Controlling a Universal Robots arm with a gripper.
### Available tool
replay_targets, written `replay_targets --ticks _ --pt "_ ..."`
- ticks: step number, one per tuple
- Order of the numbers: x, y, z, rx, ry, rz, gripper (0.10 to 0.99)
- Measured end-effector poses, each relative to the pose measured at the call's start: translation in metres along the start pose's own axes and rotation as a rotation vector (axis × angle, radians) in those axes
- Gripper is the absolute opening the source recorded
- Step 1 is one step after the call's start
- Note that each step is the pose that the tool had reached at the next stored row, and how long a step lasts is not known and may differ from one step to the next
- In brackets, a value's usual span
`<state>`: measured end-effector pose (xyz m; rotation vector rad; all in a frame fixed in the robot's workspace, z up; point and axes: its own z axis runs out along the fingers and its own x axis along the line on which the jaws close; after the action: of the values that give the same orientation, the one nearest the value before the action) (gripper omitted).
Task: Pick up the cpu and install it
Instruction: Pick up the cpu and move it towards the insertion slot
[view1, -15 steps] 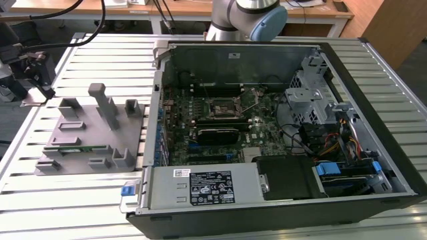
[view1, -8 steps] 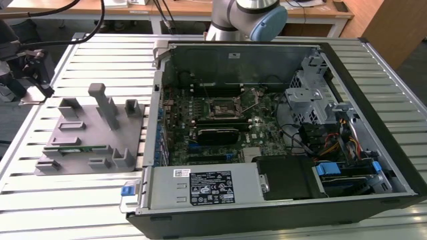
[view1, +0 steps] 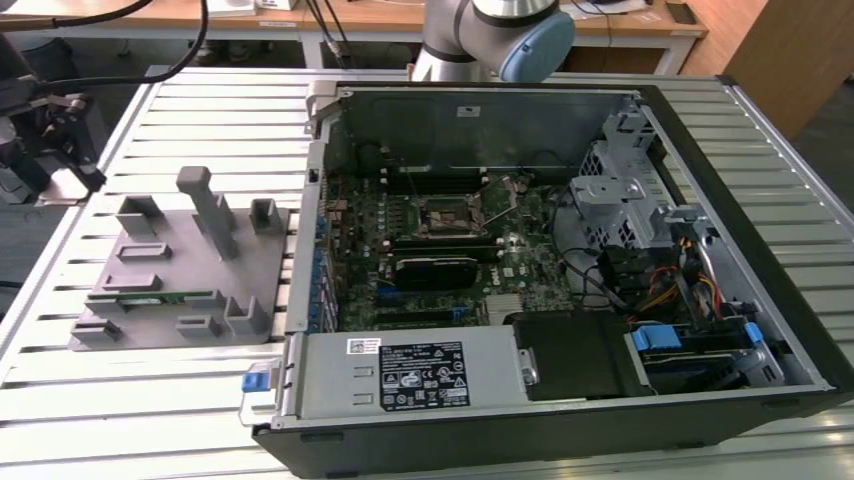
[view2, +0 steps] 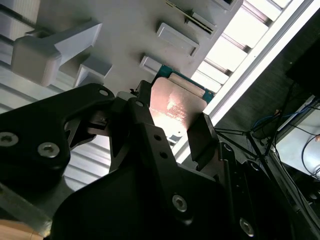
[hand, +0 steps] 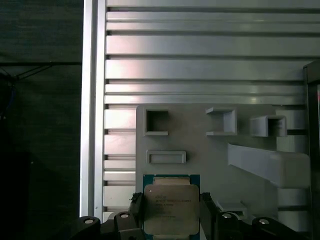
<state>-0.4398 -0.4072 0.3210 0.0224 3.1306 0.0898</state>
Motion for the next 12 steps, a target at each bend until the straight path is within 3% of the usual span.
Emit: replay_targets --ticks 12 --pt "-0.0001 0.0008 -0.0096 0.000 0.0000 0.000 0.537"
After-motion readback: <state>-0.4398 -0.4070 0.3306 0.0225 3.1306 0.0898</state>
